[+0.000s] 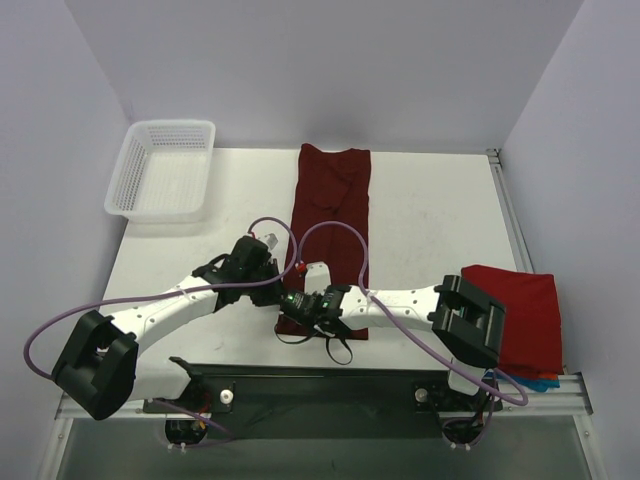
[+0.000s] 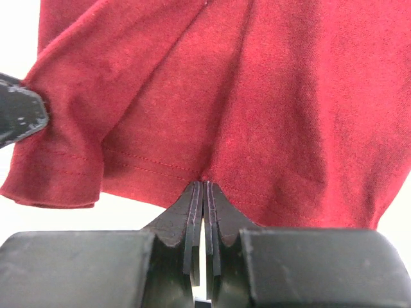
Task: Fold and stack the t-shirts
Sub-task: Grab the bottom of the folded rectangular tshirt with both arms
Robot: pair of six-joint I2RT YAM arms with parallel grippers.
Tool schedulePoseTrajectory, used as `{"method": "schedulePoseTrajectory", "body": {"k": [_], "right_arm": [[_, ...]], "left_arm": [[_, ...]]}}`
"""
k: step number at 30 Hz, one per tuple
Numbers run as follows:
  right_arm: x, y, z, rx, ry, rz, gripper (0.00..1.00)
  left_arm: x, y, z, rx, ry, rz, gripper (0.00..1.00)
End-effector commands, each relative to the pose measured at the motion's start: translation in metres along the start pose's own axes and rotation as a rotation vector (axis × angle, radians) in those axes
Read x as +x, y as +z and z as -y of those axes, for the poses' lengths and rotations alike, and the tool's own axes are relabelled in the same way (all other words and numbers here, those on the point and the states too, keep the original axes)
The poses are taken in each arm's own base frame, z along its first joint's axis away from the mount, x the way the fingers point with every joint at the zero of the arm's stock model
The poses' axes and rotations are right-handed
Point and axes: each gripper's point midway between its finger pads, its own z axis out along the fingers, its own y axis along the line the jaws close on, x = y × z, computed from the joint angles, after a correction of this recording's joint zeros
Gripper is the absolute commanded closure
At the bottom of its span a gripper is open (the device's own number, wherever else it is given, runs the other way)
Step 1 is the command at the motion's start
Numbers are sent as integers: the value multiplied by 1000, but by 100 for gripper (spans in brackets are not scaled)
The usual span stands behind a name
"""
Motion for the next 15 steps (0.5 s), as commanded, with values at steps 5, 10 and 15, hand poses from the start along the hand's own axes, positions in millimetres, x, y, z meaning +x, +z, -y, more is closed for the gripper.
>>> {"method": "schedulePoseTrajectory", "body": {"k": [5, 10, 15], "right_arm": [[-20, -24, -6, -35, 29, 48, 100], [-21, -27, -9, -48, 33, 49, 100], [-22, -28, -9, -57, 36, 50, 100]], "left_arm": [[-6, 0, 8, 46, 9, 22, 100], [-5, 0, 6, 45, 7, 21, 100], [-4, 1, 7, 46, 8, 18, 100]]}}
